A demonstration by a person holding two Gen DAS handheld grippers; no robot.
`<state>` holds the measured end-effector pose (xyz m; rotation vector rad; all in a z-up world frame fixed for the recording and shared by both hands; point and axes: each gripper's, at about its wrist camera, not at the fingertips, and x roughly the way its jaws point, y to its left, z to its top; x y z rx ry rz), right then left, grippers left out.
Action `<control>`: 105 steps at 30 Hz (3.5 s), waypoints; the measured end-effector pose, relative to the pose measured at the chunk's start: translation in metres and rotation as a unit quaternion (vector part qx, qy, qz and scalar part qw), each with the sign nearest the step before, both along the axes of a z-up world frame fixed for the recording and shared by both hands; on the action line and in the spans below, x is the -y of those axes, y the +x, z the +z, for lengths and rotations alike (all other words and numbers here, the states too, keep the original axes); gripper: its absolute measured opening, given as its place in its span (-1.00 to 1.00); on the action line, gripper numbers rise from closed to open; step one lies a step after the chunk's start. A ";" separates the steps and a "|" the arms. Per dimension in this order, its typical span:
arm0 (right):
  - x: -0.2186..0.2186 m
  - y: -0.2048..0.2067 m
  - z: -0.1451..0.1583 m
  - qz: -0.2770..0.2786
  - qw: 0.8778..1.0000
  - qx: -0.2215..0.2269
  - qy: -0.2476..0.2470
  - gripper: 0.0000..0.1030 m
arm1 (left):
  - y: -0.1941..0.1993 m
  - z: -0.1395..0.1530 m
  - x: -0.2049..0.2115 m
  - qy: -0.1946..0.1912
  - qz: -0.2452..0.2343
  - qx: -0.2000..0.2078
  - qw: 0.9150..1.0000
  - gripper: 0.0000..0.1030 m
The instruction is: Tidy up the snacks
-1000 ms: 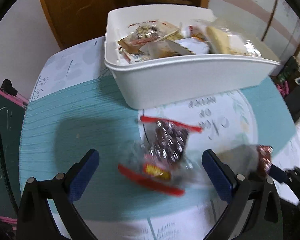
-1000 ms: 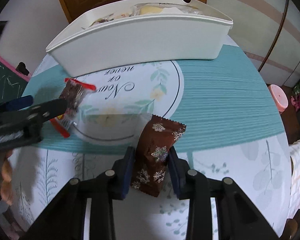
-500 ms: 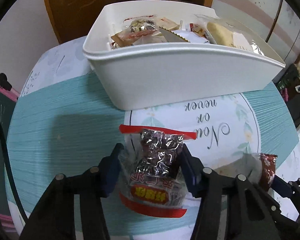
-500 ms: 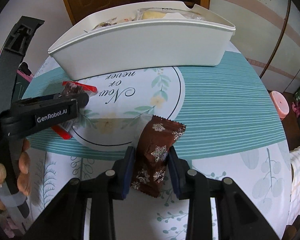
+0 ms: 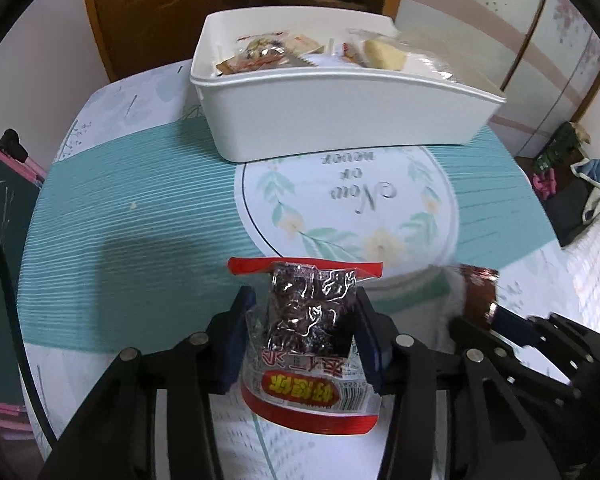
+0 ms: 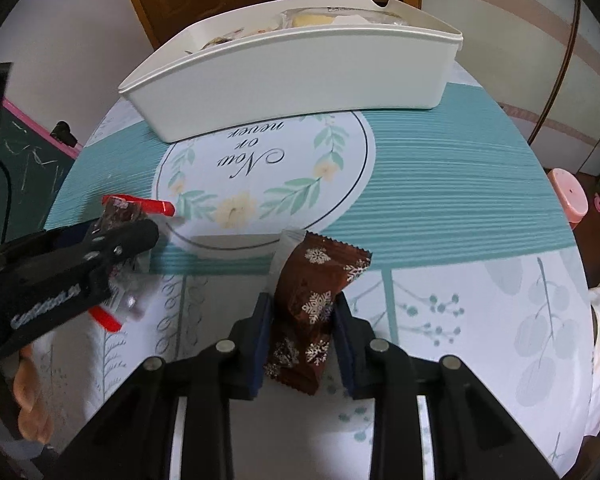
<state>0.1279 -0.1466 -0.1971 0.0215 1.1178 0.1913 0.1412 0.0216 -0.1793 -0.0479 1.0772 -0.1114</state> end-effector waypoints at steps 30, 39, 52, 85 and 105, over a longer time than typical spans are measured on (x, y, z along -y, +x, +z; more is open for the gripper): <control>0.024 0.136 0.267 -0.014 0.968 0.248 0.031 -0.45 | 0.105 0.250 0.015 0.047 -0.022 0.173 0.983 -0.07; 0.014 0.206 0.246 -0.034 0.979 0.199 0.022 -0.44 | 0.170 0.218 0.000 0.027 0.010 0.145 0.989 0.01; -0.001 0.240 0.208 -0.029 0.988 0.149 0.023 0.21 | 0.203 0.171 -0.012 0.029 0.023 0.079 0.996 0.99; 0.003 0.052 0.249 0.021 0.982 0.178 0.062 0.22 | -0.003 0.213 -0.013 0.033 0.033 0.110 0.993 0.99; 0.025 -0.112 0.216 -0.029 0.979 0.174 0.102 0.27 | -0.171 0.213 -0.004 0.057 0.102 0.205 0.972 0.99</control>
